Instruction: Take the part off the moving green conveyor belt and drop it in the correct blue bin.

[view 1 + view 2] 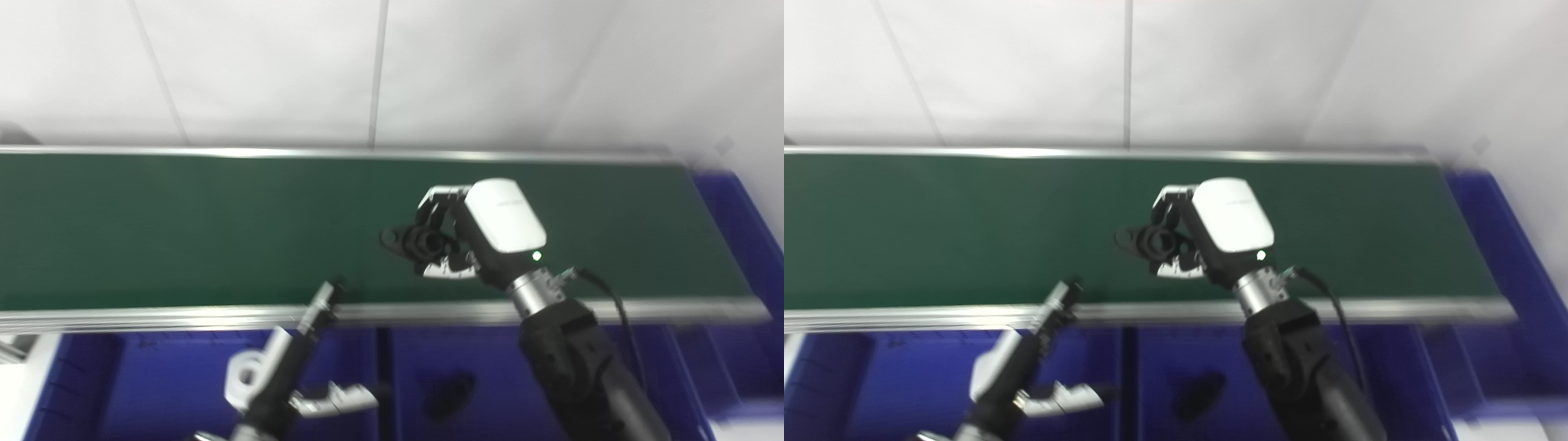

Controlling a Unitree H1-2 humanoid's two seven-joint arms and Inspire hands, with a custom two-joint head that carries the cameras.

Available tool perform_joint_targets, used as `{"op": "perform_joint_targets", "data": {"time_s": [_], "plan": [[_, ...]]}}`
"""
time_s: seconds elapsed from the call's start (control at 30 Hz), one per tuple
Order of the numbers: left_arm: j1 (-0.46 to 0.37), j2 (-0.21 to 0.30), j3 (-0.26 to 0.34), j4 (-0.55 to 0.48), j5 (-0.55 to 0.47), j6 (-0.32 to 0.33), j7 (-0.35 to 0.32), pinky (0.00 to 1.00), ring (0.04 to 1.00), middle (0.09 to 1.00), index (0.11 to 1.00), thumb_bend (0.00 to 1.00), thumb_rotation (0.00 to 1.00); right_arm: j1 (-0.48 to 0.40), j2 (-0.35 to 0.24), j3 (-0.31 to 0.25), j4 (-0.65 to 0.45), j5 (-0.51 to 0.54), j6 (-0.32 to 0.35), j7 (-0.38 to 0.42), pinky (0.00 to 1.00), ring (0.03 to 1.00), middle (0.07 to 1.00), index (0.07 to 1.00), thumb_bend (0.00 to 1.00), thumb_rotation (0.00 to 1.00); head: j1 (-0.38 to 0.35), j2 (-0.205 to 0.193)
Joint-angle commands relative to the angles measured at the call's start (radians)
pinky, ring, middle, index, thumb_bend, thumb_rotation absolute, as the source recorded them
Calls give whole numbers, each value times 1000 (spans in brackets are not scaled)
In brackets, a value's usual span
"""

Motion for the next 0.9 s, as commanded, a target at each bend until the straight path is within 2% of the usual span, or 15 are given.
{"op": "perform_joint_targets", "data": {"time_s": [0.0,0.03,0.13,0.17,0.33,0.43,0.6,0.73,0.87], "plan": [[-12,-6,9,-52,-32,16,-12,982,983,986,997,632,235,45,-1,-21,-82,-16,-10,28,152,208,470,485,524,0,-23,28],[-19,-3,15,-63,-38,27,-17,983,982,985,997,634,231,75,3,-30,-100,-19,-14,35,148,203,470,485,524,0,-43,51],[-34,3,28,-83,-47,47,-29,973,968,981,998,632,223,138,17,-49,-131,-20,-24,49,137,186,469,484,526,0,-61,67],[-40,3,33,-87,-50,54,-32,972,967,981,998,632,223,162,26,-54,-138,-25,-23,54,137,186,469,484,526,0,-77,83],[-62,11,51,-104,-55,87,-40,952,964,962,987,651,242,264,60,-73,-144,-62,-28,65,128,183,469,485,526,0,-114,99],[-66,20,63,-119,-52,106,-47,952,960,959,983,657,253,312,62,-66,-138,-92,-42,90,131,189,469,485,525,0,-145,99],[-66,31,80,-130,-69,123,-56,953,960,959,986,664,266,334,62,-59,-108,-109,-64,97,135,193,470,485,526,0,-185,90],[-66,44,90,-122,-71,114,-59,945,958,954,988,656,262,333,54,-71,-32,-132,-59,85,160,222,471,486,526,0,-198,83],[-70,48,94,-113,-75,108,-61,937,950,949,989,654,255,317,53,-81,42,-225,-18,150,190,259,472,488,524,0,-216,77]]}}
